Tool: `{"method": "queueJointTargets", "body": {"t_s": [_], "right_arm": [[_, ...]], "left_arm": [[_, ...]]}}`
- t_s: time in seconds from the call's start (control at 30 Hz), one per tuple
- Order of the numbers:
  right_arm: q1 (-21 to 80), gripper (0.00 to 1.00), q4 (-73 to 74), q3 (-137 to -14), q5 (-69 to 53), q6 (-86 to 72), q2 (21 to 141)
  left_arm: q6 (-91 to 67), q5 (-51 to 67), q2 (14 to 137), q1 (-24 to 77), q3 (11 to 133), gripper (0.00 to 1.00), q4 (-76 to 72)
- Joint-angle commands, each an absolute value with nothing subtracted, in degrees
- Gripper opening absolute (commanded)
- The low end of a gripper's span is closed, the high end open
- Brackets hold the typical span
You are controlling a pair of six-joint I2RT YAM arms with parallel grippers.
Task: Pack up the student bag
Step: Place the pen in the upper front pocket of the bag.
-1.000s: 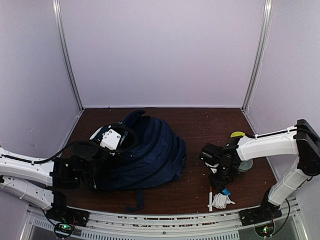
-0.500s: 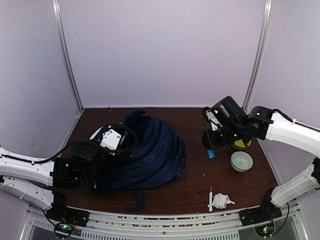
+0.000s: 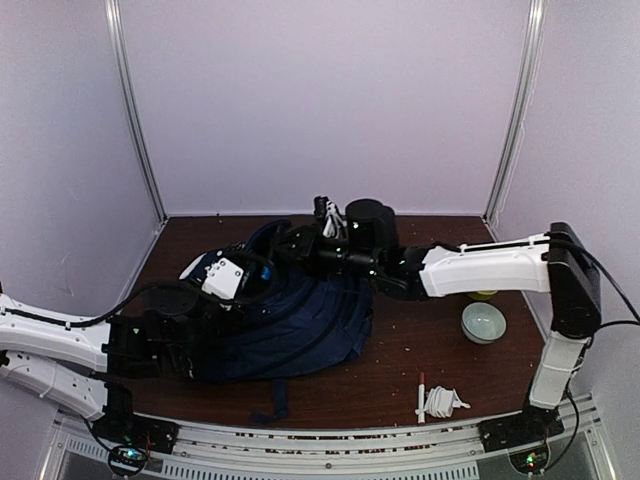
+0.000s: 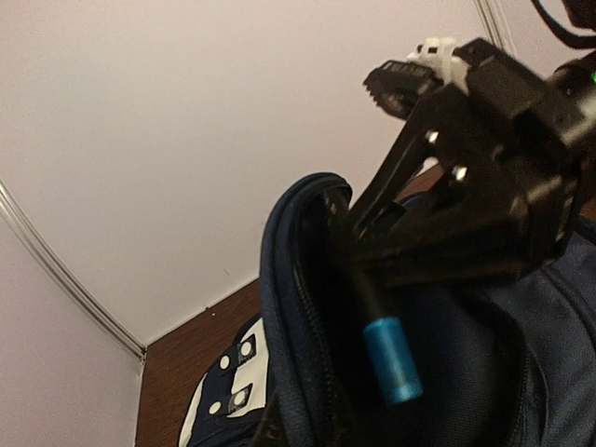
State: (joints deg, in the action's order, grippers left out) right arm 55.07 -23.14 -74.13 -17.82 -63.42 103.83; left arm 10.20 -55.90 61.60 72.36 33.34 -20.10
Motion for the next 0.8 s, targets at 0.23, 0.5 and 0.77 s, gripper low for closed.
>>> {"method": "queueJointTargets", "body": {"t_s": [0.23,0.5,0.77], "right_arm": [[57.6,0.30,-19.5,-77.9,-23.2,-70.0,109.4],[57.6,0.54,-2.3,-83.0,-18.2,-52.1,104.1],[58.1,0.55,29.6,-84.1,-0.2,-27.6,89.8]], "left_arm": [[11.0,-59.1,60.0,70.8,35.7,0.00,-25.6],[10.3,-58.8,59.9,70.8,36.0,0.00,-24.5],[9.7,-59.1,59.1,70.8,35.8,0.00,-23.5]]}}
